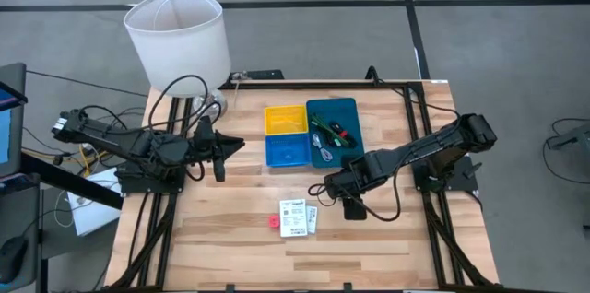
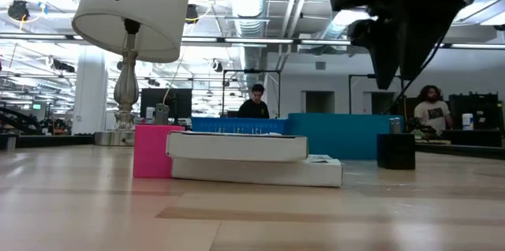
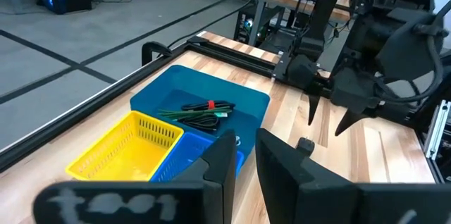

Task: Pick and place items into bin
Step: Put the black charger adapter in the blue bin

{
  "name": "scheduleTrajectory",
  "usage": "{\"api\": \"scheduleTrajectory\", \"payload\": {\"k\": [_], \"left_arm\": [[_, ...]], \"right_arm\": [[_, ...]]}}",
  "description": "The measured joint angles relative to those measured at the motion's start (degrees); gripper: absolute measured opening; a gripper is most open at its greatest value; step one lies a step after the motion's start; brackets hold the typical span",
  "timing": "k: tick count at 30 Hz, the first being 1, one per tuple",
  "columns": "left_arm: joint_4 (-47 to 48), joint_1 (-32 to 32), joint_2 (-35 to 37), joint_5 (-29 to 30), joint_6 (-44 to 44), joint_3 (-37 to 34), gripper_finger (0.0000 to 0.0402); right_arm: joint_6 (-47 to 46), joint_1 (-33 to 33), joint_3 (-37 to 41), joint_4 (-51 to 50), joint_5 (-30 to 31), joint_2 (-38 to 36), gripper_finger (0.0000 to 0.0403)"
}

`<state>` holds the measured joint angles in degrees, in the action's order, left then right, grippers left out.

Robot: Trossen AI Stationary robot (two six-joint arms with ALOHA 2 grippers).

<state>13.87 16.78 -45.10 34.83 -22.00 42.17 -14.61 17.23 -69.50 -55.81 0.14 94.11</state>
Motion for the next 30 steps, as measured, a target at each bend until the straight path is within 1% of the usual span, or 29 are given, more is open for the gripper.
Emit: {"api": "scheduleTrajectory", "payload": {"k": [9,14,17,22,30], "left_arm": [[-0.02,0.0,0.0,0.01,0.0,0.0,0.0043],[-0.04,0.0,0.0,0.02,0.0,0.0,0.0043],[-0.04,0.0,0.0,0.02,0.0,0.0,0.0043],[-0.04,0.0,0.0,0.02,-0.01,0.0,0.0043],[-0.04,0.0,0.0,0.02,-0.02,0.0,0.0043]], "right_arm": [[-0.04,0.0,1.69,2.89,-0.02,0.0,0.0236],[-0.02,0.0,1.69,3.44,0.01,0.0,0.0245],[-0.02,0.0,1.69,3.5,0.42,0.0,0.0251],[-0.38,0.0,1.69,3.48,2.94,0.0,0.0256],[-0.51,0.18,3.34,4.14,2.92,0.96,0.0256]]}}
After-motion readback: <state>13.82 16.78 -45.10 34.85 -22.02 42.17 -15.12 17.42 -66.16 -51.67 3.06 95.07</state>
